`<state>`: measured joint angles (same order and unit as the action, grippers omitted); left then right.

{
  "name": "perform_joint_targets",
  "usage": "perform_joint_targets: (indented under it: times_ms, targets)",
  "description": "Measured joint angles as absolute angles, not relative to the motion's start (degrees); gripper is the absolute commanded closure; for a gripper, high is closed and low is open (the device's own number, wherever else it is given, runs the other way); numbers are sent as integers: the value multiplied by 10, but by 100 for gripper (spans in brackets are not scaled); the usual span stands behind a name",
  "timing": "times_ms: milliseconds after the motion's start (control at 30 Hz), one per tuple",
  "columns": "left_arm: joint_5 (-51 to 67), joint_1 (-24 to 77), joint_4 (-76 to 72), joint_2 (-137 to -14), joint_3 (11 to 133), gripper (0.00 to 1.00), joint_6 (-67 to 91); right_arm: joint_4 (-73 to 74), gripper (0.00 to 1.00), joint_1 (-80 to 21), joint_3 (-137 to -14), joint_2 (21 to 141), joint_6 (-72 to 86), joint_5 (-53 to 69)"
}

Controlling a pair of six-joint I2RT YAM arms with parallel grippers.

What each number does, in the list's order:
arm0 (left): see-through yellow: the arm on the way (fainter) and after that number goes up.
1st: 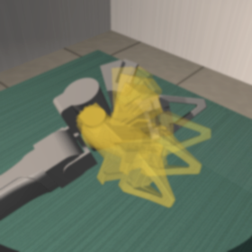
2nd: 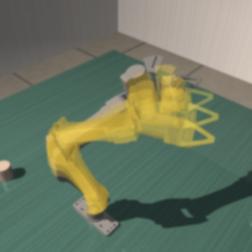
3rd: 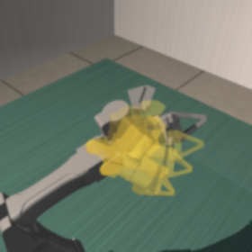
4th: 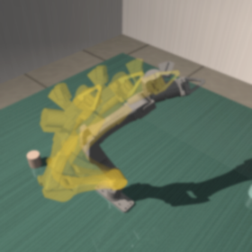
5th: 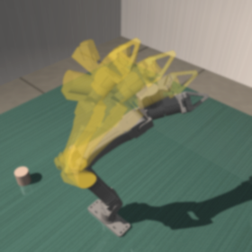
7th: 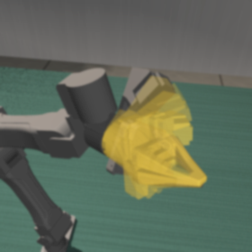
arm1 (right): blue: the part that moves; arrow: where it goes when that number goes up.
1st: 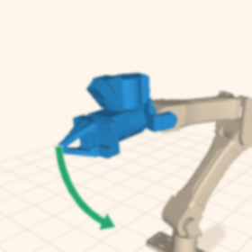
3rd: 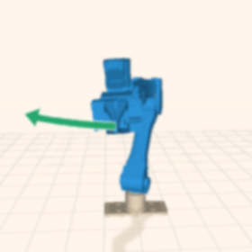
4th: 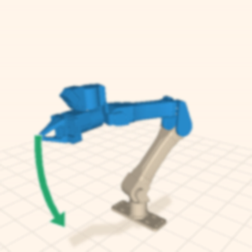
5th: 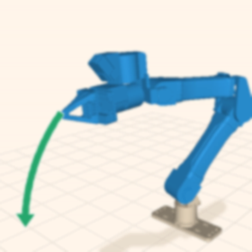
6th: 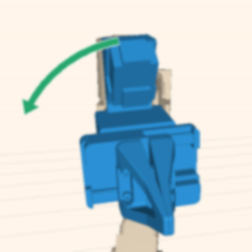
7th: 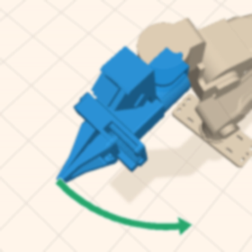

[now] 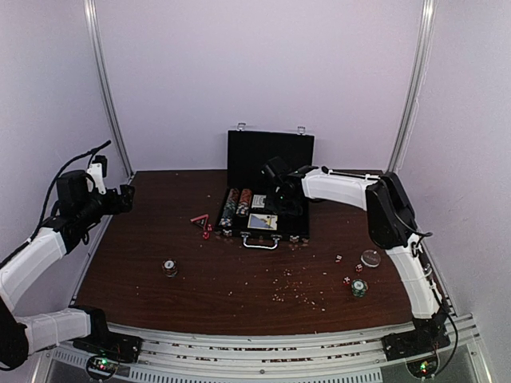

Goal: Pack up texas hold em set
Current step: Place the dice in the slot.

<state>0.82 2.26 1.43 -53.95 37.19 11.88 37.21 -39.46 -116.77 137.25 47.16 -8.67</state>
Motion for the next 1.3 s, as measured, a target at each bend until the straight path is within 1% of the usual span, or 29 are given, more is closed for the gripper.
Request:
perform_joint_targets:
  times_ms: [233, 833, 1067, 1300]
  targets:
    - [6, 23, 14, -540, 372, 2, 119, 372, 47, -390, -1169, 1394, 487, -79]
    - [2, 23, 16, -539, 372, 2, 119, 401, 47, -387, -1205, 1413, 510, -75]
    - [3, 23, 16, -539, 372, 2, 119, 413, 51, -387, -1217, 1420, 516, -79]
    - [3, 23, 16, -539, 372, 2, 119, 425, 60, -387, -1225, 1425, 523, -89]
